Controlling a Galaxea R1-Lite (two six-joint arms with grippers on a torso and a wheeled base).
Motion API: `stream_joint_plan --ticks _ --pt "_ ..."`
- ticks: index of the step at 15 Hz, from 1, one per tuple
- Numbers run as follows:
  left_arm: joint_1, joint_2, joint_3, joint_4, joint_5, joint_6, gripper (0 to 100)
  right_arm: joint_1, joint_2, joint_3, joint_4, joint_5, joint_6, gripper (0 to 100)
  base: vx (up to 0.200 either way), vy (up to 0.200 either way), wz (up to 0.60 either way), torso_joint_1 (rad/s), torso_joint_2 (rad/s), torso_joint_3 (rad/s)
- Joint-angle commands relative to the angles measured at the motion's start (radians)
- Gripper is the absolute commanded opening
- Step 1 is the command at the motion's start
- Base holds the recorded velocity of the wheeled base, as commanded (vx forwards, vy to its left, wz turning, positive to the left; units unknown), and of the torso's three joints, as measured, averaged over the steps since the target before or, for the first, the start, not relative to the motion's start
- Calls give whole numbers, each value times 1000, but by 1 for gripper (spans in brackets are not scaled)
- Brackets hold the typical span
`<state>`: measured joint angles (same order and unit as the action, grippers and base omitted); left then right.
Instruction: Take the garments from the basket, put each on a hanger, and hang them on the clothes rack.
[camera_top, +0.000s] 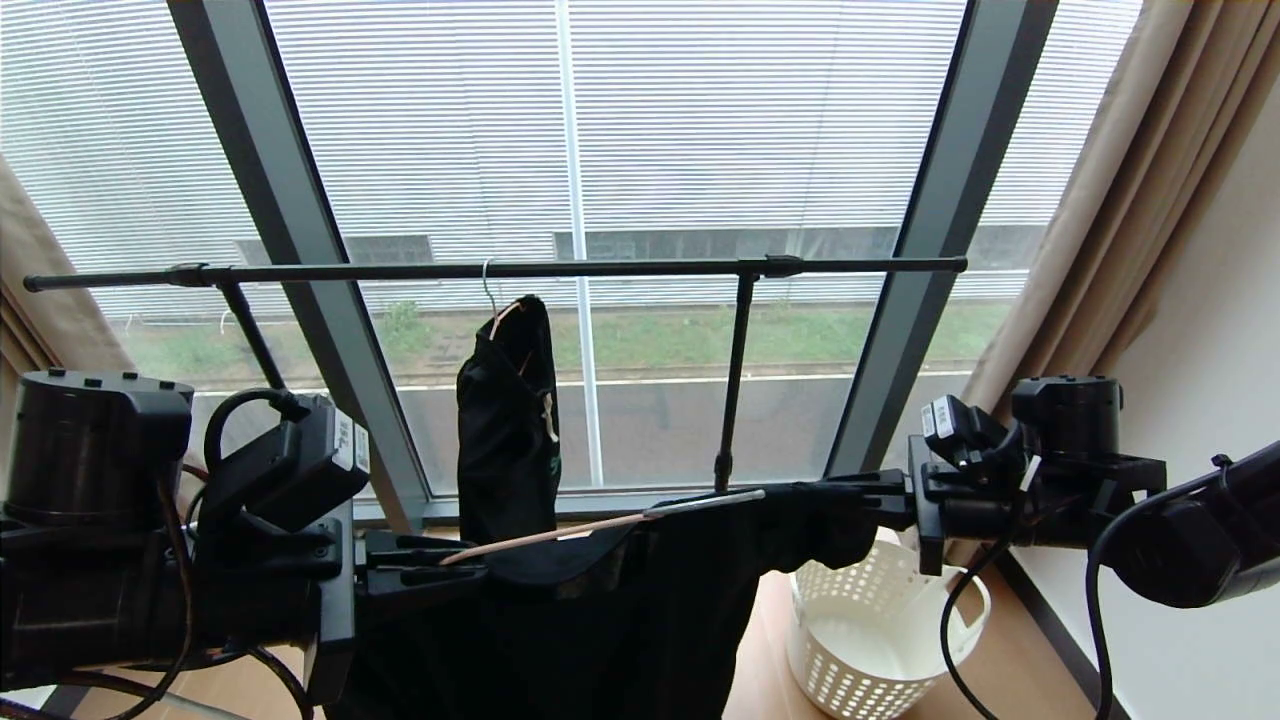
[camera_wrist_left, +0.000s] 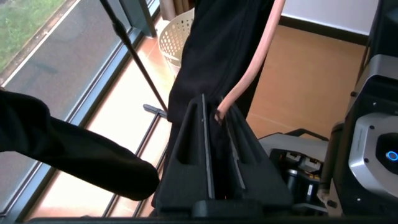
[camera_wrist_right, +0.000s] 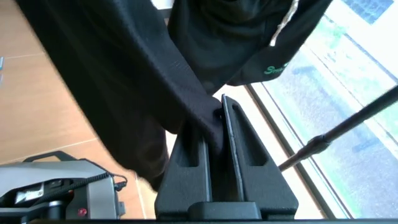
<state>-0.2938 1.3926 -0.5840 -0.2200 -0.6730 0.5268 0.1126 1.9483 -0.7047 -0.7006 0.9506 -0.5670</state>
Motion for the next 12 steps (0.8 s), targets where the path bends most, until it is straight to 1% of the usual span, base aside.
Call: stream_joint_plan --ticks 1,3,6,12 --pt "1 -9 3 2 3 -2 0 -5 0 -1 0 -9 -1 0 0 0 0 0 0 0" --pt "2 -9 4 2 3 -5 0 -4 -5 8 1 -9 -2 0 0 0 0 0 0 0" --pt "1 -9 3 2 3 -44 0 1 -8 13 1 -10 -4 0 0 0 0 0 0 0" --pt "1 -10 3 1 3 -54 0 -13 3 -2 1 -10 -2 0 0 0 0 0 0 0"
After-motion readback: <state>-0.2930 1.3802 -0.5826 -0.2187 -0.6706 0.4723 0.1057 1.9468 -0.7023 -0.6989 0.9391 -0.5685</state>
